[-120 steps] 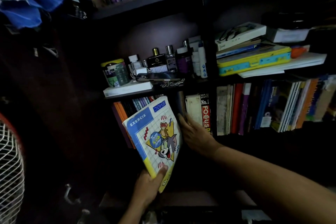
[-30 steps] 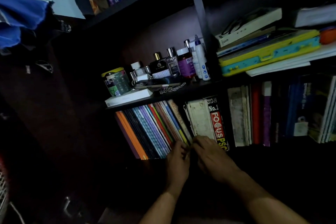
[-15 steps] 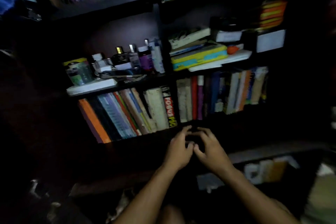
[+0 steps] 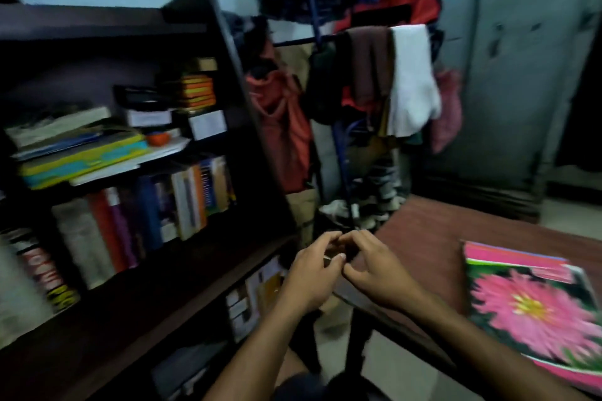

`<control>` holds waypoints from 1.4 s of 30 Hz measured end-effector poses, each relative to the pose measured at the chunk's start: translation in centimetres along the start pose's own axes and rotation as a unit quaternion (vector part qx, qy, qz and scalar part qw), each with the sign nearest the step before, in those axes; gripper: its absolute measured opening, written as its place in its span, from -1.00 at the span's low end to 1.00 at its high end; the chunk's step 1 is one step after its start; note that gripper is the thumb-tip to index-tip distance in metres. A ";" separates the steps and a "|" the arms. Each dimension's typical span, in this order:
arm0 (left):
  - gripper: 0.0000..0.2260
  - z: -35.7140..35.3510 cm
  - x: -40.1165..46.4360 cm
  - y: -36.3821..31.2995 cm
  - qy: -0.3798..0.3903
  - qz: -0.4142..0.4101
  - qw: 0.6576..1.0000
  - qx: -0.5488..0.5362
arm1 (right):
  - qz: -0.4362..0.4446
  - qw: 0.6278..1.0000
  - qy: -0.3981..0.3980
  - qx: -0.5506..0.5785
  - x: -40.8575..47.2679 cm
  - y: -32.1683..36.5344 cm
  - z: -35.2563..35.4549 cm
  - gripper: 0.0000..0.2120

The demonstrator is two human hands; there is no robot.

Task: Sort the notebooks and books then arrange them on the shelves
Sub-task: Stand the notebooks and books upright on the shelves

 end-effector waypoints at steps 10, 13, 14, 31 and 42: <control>-0.57 -16.8 2.6 -5.8 0.197 0.019 0.980 -0.023 | -0.406 0.834 0.028 -0.374 -13.5 -18.5 17.9 -0.24; -0.67 -21.8 1.3 -7.0 0.258 0.038 0.964 -0.053 | -0.500 0.818 0.029 -0.282 -19.1 -23.3 18.6 -0.08; -0.66 -22.9 1.2 -7.1 0.262 0.041 0.962 -0.060 | -0.502 0.826 0.021 -0.255 -19.8 -23.6 17.9 -0.09; -0.56 -23.6 1.9 -2.6 0.149 0.247 0.931 -0.222 | -0.468 0.868 -0.001 -0.168 -18.1 -20.3 13.5 -0.09; -0.77 -16.6 -1.7 1.2 0.063 0.317 0.878 -0.353 | -0.387 0.917 0.044 -0.089 -12.9 -15.9 6.5 -0.19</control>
Point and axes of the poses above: each hand's wrist, its own x-axis towards the middle knuckle, its own z-axis out of the back of the hand, y = z × x, the point moved 8 cm from there along x, towards the middle knuckle, and after that the axes turned 3 degrees about -x, right-handed, at the moved point
